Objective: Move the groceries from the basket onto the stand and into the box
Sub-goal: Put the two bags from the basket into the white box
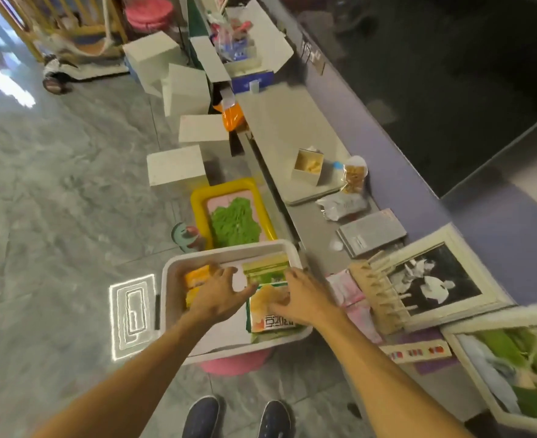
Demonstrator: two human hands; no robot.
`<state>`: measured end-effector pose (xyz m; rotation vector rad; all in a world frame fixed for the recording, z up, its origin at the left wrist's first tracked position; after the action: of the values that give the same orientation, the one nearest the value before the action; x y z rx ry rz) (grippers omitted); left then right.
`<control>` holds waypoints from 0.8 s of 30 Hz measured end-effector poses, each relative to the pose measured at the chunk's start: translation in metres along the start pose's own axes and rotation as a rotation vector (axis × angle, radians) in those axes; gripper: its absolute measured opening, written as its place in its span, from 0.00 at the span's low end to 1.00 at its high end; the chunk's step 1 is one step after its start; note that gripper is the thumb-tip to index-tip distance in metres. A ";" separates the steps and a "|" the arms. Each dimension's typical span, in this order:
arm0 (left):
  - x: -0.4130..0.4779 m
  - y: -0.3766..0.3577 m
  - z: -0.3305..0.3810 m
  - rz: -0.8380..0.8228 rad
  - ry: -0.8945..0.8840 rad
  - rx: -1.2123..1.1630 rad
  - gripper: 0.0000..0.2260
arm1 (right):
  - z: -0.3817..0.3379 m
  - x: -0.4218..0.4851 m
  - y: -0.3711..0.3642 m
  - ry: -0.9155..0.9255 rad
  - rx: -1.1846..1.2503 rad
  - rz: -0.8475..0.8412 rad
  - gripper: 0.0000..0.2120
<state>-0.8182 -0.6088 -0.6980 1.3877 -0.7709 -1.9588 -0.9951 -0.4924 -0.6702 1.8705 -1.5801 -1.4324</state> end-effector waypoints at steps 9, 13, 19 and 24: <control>0.138 -0.125 -0.019 -0.166 0.236 -0.306 0.29 | 0.075 0.097 -0.096 0.130 -0.233 -0.055 0.49; 0.155 -0.141 -0.017 -0.217 0.272 -0.510 0.17 | 0.074 0.098 -0.096 0.151 -0.231 -0.037 0.42; 0.154 -0.147 -0.016 -0.401 0.350 -0.759 0.13 | 0.058 0.086 -0.086 0.146 -0.169 -0.051 0.35; 0.134 -0.116 -0.011 -0.390 0.166 -0.818 0.10 | 0.041 0.070 -0.059 0.131 -0.061 -0.048 0.25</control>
<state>-0.8604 -0.6363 -0.8679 1.1914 0.3962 -2.0405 -1.0027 -0.5181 -0.7672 1.9364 -1.4241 -1.3322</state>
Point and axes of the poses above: each hand's wrist, its own x-axis towards the middle knuckle, its own y-axis out of the back of the hand, z = x × y, the point moved 5 cm from there along x, towards the middle knuckle, and after that the axes turned 11 degrees about y, right-handed, at the moved point
